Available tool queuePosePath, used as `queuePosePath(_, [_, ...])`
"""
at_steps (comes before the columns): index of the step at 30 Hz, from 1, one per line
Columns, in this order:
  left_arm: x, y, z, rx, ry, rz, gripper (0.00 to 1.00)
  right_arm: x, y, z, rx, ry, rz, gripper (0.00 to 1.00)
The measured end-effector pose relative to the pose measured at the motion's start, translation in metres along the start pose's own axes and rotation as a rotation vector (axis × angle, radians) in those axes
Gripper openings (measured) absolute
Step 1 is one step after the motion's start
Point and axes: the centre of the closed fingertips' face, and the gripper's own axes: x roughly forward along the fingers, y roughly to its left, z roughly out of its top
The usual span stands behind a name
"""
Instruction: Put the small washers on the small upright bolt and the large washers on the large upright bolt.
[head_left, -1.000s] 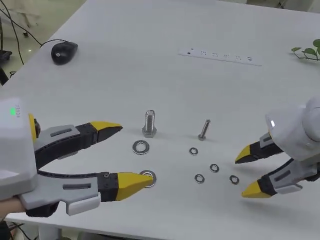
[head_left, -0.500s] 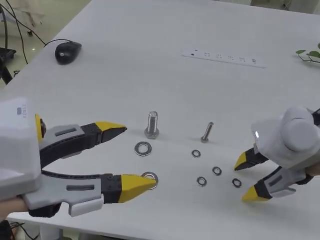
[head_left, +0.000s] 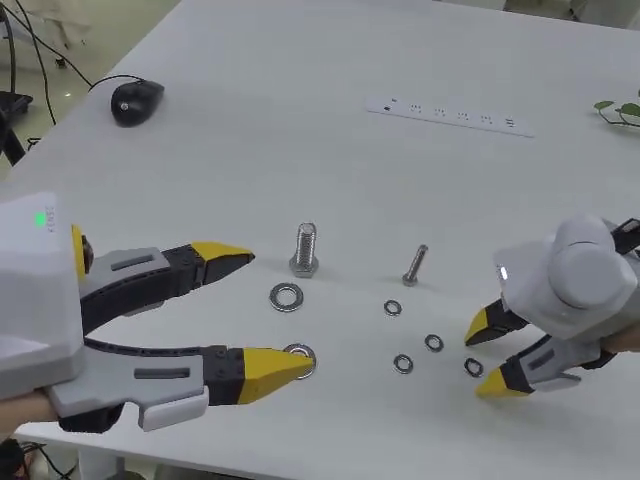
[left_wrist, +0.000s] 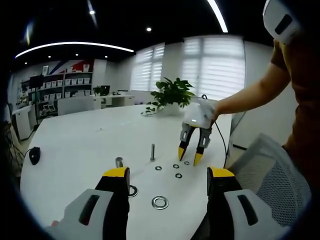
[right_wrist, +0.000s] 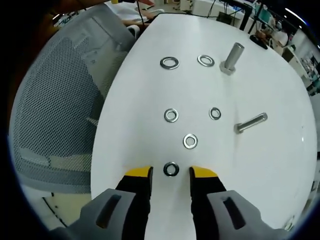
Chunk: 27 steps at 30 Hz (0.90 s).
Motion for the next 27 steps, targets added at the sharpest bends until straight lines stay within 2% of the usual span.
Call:
queuePosePath(9, [-0.0001, 0.0015, 0.0002, 0.004, 0.0, 0.005, 0.62, 0.0, 0.0016, -0.0007, -0.038, 0.046, 0.009, 0.25])
queuePosePath(27, [-0.0015, 0.0039, -0.0013, -0.002, 0.002, 0.013, 0.59, 0.0002, -0.0028, -0.0017, -0.05, 0.052, -0.005, 0.14])
